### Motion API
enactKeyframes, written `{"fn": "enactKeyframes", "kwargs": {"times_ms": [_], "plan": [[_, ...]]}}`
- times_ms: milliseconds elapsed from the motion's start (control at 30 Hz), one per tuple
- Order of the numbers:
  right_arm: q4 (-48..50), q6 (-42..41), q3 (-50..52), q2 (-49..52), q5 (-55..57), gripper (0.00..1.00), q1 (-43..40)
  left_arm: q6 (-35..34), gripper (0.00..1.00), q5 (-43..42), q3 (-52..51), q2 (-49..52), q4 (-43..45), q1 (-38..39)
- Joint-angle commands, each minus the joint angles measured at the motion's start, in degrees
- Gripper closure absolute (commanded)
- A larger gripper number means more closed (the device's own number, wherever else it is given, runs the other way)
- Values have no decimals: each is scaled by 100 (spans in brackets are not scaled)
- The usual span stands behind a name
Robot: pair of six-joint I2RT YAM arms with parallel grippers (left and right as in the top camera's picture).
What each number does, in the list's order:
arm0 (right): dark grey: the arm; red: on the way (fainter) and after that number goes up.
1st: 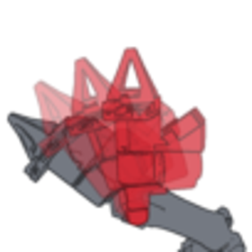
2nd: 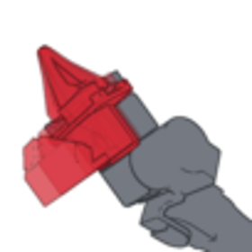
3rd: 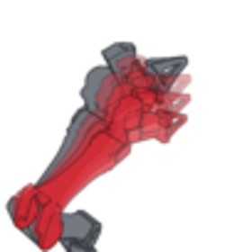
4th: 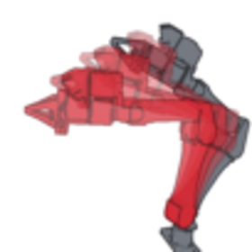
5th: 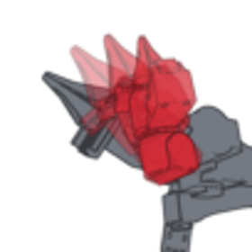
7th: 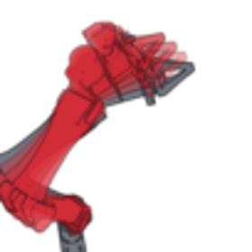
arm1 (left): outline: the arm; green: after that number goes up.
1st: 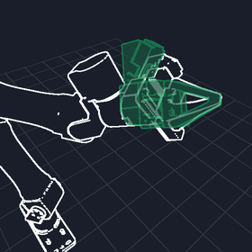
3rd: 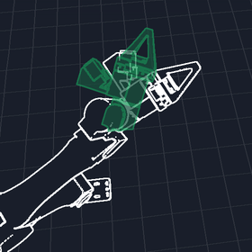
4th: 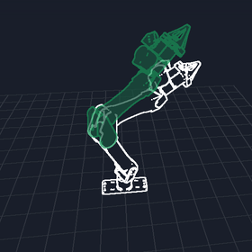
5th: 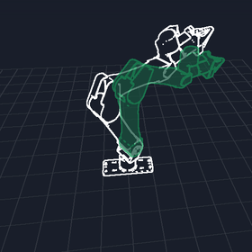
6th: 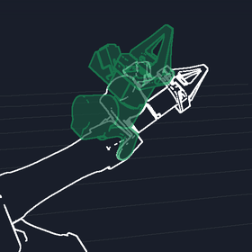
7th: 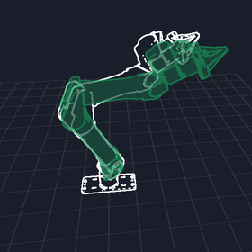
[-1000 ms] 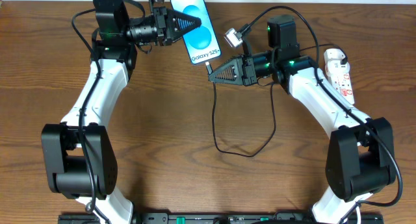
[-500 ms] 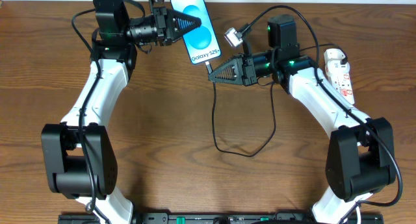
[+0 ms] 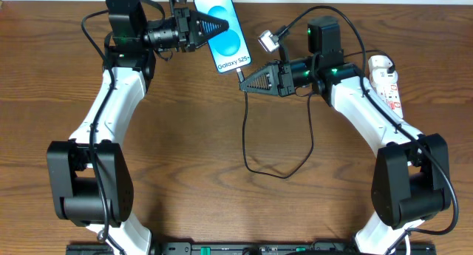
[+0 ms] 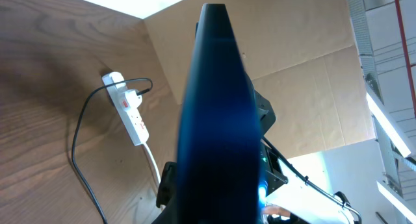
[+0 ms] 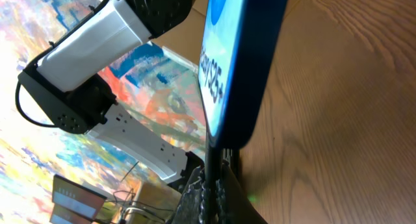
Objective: Plug charger to phone and switch on socket
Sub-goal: 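Push the plug upward into the phone's bottom port with the right gripper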
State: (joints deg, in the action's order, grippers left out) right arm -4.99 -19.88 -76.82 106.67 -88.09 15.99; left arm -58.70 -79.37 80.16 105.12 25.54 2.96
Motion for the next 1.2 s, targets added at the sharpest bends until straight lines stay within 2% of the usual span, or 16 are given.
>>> {"fn": "enactKeyframes", "kwargs": {"times_ms": [0, 400, 1167], "plan": [[20, -35, 37, 17, -96, 99, -22, 13, 92, -118, 52, -63, 50, 2], [291, -258, 37, 17, -76, 99, 105, 120, 92, -101, 52, -63, 50, 79], [146, -367, 39, 17, -52, 99, 168, 118, 92, -98, 52, -63, 50, 87]]}}
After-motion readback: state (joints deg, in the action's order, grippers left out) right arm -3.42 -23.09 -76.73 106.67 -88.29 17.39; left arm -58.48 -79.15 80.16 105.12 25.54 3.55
